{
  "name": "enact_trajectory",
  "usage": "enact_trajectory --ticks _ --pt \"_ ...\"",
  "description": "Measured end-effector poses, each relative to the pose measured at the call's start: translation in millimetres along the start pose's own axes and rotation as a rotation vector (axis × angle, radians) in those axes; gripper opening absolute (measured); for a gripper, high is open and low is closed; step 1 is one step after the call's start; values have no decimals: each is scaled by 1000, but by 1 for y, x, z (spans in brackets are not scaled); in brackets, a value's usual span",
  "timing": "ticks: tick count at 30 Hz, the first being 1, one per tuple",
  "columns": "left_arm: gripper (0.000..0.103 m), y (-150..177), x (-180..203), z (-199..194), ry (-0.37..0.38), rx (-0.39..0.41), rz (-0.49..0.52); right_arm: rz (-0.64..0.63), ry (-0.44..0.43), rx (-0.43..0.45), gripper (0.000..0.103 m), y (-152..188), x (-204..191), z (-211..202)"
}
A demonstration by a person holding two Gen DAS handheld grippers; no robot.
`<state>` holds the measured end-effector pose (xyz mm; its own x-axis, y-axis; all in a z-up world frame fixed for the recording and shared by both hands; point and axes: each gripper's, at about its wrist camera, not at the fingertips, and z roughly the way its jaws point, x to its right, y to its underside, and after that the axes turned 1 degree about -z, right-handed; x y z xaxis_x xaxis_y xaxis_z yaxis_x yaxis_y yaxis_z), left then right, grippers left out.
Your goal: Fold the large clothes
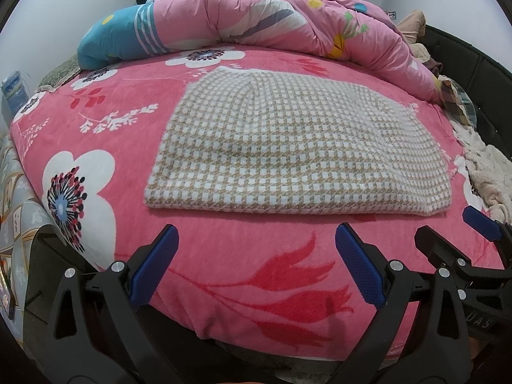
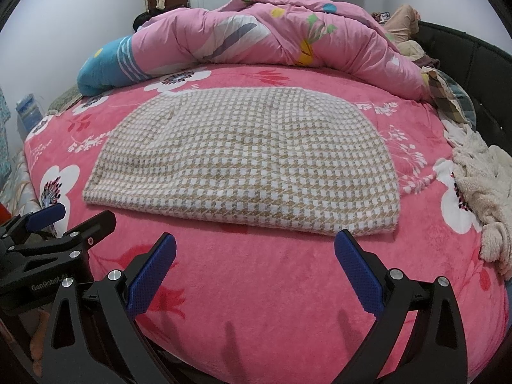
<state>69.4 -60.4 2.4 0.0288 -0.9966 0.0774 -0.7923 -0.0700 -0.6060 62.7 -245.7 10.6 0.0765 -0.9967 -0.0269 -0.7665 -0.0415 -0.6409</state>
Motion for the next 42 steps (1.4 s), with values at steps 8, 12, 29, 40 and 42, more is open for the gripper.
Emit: enact_trajectory --ticks 8,12,29,40,42 --pt "95 0 -1 0 -2 1 0 -6 -3 -1 96 0 0 1" --pt "95 0 0 0 -2 1 1 -8 -5 -3 96 0 -2 1" --pt "95 -2 -4 2 -6 -3 1 -14 -7 -7 96 1 -4 3" --pt "95 1 -4 4 -16 -3 1 -18 -10 -9 96 2 -3 4" --pt "95 1 -3 4 -18 -3 2 -18 -10 -10 96 2 -3 4"
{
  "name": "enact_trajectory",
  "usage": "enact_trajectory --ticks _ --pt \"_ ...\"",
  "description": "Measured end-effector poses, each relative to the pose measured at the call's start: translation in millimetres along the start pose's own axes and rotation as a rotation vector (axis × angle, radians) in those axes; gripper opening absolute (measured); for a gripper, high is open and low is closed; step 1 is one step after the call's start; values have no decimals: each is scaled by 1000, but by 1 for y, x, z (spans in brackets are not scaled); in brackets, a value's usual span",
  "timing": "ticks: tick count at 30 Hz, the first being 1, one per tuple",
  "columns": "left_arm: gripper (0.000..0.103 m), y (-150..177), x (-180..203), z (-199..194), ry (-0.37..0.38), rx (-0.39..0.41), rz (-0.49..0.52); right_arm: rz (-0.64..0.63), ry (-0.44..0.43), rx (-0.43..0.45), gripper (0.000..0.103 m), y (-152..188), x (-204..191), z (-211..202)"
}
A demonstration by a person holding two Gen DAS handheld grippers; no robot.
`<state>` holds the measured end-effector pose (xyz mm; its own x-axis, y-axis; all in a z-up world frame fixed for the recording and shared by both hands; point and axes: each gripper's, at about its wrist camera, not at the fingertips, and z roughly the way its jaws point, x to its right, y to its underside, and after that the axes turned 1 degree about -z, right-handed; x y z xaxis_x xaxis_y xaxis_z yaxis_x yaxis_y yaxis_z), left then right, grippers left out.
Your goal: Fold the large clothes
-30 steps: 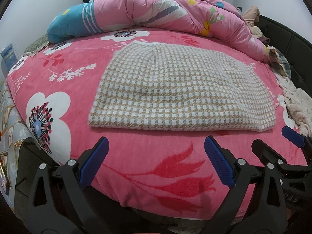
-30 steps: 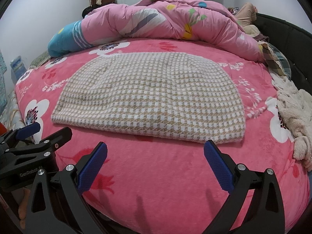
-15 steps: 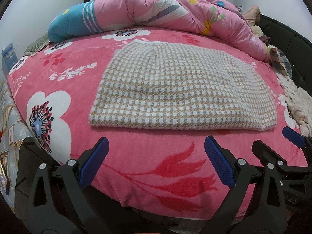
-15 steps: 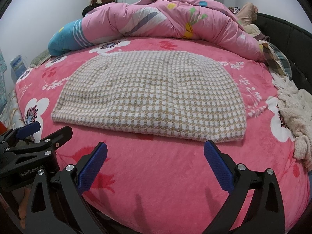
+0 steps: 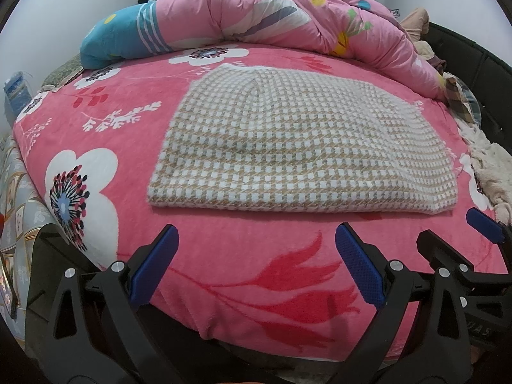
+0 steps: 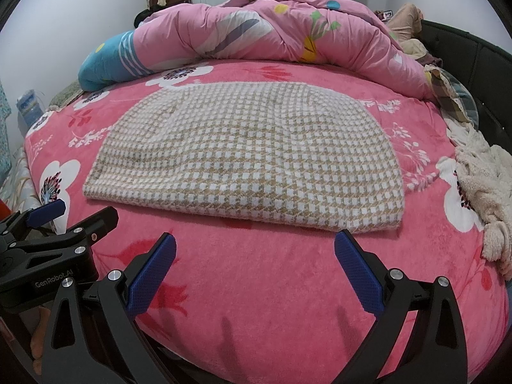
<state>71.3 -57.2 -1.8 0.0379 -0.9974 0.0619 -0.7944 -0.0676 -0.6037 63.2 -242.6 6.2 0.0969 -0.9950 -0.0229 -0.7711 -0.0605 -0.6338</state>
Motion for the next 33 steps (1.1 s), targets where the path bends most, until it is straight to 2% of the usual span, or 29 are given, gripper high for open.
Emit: enact_trajectory --ticks 33 --pt "95 0 0 0 -4 2 2 -3 -4 -1 96 1 2 1"
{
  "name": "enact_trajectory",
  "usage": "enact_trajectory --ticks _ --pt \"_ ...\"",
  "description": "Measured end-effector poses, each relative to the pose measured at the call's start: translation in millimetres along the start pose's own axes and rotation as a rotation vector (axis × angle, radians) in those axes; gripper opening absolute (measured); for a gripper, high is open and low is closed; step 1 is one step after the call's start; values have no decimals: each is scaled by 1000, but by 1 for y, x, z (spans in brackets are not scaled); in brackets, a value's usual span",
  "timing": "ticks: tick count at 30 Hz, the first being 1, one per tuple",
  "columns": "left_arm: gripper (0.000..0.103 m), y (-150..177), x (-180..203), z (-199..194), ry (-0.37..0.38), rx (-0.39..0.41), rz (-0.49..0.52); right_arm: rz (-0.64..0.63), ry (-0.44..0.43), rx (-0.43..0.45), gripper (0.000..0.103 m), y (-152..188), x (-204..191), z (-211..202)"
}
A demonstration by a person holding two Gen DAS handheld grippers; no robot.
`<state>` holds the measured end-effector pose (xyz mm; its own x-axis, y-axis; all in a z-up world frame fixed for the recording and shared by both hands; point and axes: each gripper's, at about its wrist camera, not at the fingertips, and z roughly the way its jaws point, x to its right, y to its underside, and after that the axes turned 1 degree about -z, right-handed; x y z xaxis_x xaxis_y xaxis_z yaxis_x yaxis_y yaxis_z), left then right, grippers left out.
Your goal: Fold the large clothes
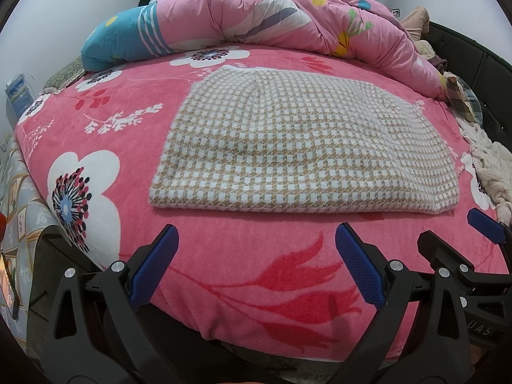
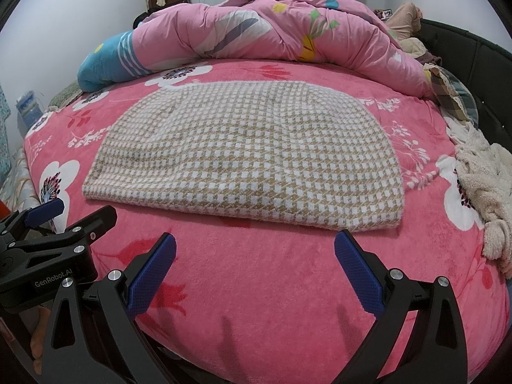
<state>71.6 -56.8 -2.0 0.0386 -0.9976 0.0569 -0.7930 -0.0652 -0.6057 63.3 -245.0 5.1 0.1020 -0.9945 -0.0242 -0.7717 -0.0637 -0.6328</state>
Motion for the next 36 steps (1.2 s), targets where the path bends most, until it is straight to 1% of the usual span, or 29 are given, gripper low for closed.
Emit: enact_trajectory --ticks 36 --pt "95 0 0 0 -3 2 0 -1 -4 -4 96 -3 -2 0"
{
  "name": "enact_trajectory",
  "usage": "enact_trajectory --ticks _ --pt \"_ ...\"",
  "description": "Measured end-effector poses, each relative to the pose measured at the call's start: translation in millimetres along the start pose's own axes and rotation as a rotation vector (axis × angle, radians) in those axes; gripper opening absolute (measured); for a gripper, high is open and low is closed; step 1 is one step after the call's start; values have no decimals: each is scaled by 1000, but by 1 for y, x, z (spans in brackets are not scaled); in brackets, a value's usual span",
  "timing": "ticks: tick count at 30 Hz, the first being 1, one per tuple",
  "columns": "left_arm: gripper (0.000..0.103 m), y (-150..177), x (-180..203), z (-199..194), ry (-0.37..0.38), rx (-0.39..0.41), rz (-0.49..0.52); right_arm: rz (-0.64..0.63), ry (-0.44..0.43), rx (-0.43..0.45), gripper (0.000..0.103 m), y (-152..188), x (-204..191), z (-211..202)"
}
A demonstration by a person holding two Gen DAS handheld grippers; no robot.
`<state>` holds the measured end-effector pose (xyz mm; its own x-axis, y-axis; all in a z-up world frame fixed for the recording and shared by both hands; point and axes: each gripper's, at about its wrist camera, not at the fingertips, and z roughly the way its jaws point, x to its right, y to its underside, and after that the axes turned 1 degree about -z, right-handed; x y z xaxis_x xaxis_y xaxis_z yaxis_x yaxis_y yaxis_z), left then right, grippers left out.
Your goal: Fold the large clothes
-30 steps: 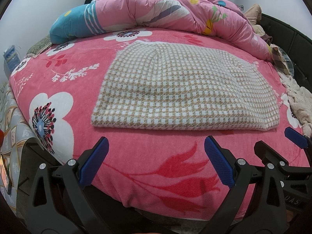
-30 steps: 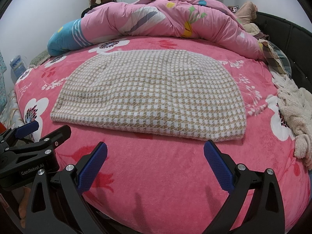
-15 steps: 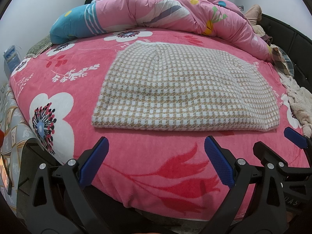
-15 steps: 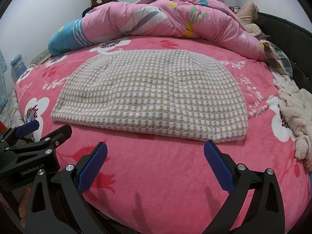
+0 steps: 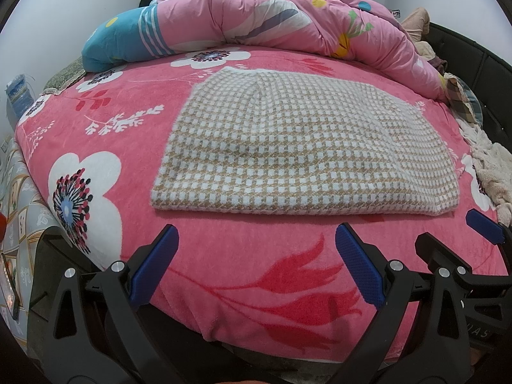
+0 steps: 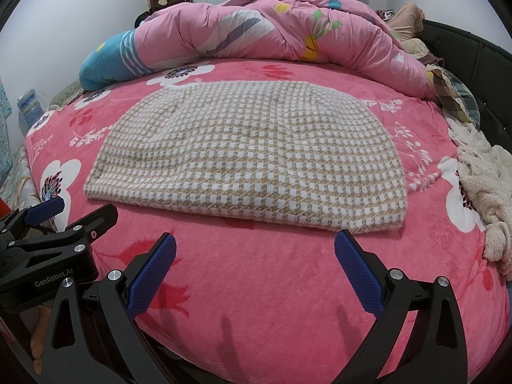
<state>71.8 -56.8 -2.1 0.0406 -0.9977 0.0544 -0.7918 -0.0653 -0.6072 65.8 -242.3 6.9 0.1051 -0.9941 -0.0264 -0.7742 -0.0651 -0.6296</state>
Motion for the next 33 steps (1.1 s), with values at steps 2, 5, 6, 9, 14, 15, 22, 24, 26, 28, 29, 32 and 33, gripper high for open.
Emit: enact_trajectory --ticks 2,5,6,9,14,15,22,24,26,28,29,32,33 --pt "95 0 0 0 2 -1 1 0 1 0 96 0 0 0" --pt "95 0 0 0 2 -1 1 0 0 -1 96 1 -1 0" --pt "95 0 1 0 2 -1 1 0 1 0 96 1 -1 0" --pt "95 0 1 0 1 -1 0 1 0 -1 96 1 -1 0" --pt "95 0 0 0 -1 0 -1 0 1 -1 96 1 0 0" --pt "95 0 0 0 -1 0 -1 -1 0 -1 96 1 -1 0" --pt "95 0 0 -2 -1 2 0 0 -1 -3 96 1 -1 1" --pt "95 0 0 -2 -5 6 1 -1 0 -2 96 1 -1 1" --pt "95 -2 -1 -3 -6 7 1 -1 -1 -2 96 1 -1 0" --pt "95 -2 -1 -2 -6 7 1 -3 0 -1 96 1 -1 0" --pt "95 -2 -1 -2 -7 7 2 -2 -1 -1 96 1 0 1" --pt "95 -2 -1 -2 -7 7 1 -2 0 -2 96 1 -1 1" --pt "95 -2 -2 -2 -7 7 0 -2 -1 -2 96 1 0 1"
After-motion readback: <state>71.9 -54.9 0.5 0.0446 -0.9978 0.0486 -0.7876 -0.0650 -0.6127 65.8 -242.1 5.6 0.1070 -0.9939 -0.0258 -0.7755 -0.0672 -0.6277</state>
